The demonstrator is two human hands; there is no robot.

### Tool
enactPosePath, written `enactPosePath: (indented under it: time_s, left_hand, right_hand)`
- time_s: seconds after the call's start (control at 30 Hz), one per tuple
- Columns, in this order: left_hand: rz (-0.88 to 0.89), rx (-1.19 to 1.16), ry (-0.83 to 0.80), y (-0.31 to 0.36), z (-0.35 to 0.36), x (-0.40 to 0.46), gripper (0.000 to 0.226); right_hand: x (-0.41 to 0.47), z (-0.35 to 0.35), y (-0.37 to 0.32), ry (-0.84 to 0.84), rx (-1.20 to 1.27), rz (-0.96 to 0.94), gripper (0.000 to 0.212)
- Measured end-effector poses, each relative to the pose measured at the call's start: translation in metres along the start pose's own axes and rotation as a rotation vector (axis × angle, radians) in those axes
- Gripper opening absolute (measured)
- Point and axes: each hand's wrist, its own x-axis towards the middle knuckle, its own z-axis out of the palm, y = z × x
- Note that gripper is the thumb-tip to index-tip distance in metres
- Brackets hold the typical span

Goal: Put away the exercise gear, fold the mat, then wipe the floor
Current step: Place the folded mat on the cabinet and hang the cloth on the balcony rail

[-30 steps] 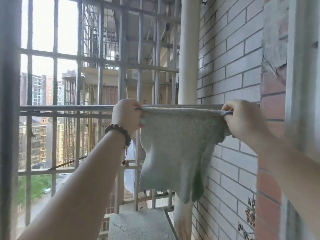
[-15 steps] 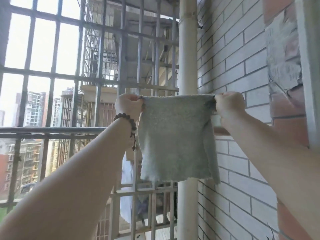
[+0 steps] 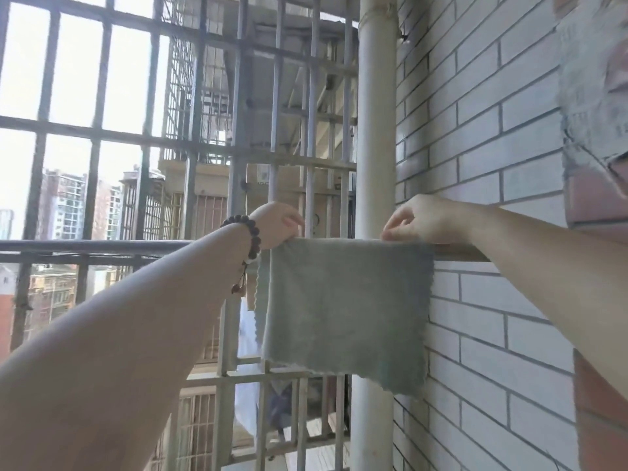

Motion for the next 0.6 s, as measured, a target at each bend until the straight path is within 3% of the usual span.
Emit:
enactPosePath:
  time_s: [0.07,0.23,0.3,0.43,0.53,0.6]
  left_hand:
    - [-0.023,-0.035,0.046,-0.005,-0.004,0.000,0.018]
    - [-0.077,-0.044,0.283,-0.007,-0.011,-0.017,0.019]
    - [-0.088,-0.036,0.256,-0.009,-0.006,-0.028,0.020]
    - [-0.109,-0.023,0.175,-0.010,0.001,-0.032,0.024]
    - [-0.157,-0.023,0.174,-0.010,0.001,-0.030,0.024]
    - [-0.163,-0.010,0.203,-0.015,0.001,-0.030,0.018]
  right_hand:
    - [-0.002,0.001,0.000,-0.027,-0.012,-0.049,0.015]
    - [0.004,0.006,0.003,0.122,-0.051,-0.099,0.003]
    - [0.005,0.006,0.003,0.161,-0.062,-0.108,0.006]
    - [0.011,0.000,0.002,0.414,-0.041,-0.066,0.010]
    - [0.017,0.001,0.005,0.222,-0.291,0.050,0.012]
    - [0.016,-0.001,0.005,0.175,-0.334,0.076,0.011]
